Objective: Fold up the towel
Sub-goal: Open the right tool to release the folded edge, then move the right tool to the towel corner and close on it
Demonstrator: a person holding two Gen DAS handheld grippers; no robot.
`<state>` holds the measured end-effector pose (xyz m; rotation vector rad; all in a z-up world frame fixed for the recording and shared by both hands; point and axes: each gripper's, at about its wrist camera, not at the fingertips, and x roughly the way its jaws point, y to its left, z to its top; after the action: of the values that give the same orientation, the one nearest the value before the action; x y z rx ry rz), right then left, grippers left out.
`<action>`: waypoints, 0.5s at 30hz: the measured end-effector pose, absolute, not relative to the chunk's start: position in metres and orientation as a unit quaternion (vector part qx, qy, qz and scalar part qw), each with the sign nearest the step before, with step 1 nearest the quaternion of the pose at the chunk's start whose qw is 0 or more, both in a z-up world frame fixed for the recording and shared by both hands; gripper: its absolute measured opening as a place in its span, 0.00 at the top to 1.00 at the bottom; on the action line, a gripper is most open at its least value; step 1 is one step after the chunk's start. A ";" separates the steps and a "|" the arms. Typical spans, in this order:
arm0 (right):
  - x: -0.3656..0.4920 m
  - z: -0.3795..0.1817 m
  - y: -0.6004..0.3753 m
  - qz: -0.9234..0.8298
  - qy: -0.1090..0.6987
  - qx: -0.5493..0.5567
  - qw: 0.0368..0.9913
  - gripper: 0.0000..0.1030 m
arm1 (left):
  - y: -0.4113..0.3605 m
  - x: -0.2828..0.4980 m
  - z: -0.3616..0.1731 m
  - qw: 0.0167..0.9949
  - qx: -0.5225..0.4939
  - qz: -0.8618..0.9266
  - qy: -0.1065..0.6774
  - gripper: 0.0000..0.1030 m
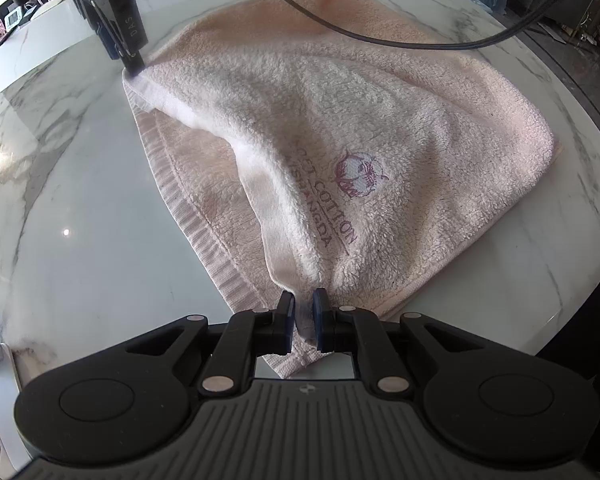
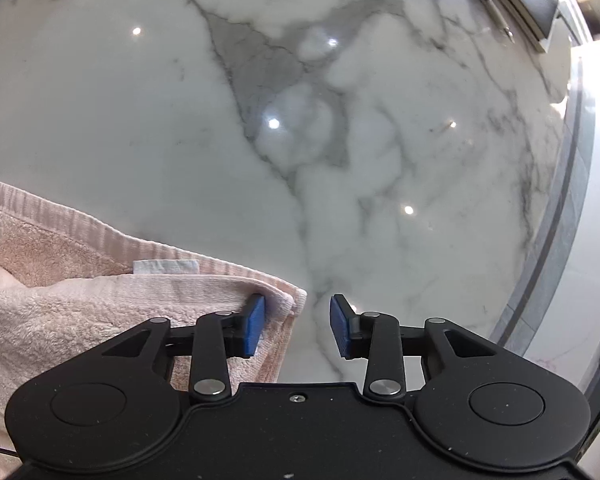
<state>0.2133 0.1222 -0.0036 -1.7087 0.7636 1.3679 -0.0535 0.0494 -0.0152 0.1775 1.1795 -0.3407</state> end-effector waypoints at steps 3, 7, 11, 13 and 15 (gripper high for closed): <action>0.223 0.013 0.103 0.527 0.306 -0.673 0.418 0.63 | 0.050 -0.054 -0.014 0.813 0.081 -0.159 0.554 0.91; 0.246 0.037 0.069 0.494 0.322 -0.666 0.457 0.63 | 0.046 -0.053 -0.013 0.811 0.087 -0.157 0.557 0.91; 0.263 0.056 0.017 0.472 0.351 -0.650 0.481 0.63 | 0.045 -0.054 -0.010 0.809 0.092 -0.155 0.559 0.91; 0.264 0.057 -0.012 0.465 0.369 -0.648 0.477 0.65 | 0.044 -0.051 -0.011 0.808 0.095 -0.153 0.560 0.91; 0.259 0.055 -0.034 0.463 0.382 -0.645 0.472 0.67 | 0.042 -0.049 -0.011 0.807 0.099 -0.152 0.562 0.91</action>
<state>0.2588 -0.0345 0.0554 -1.5801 0.9362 1.1328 -0.0492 0.0423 -0.0113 0.2111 1.2012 -0.3252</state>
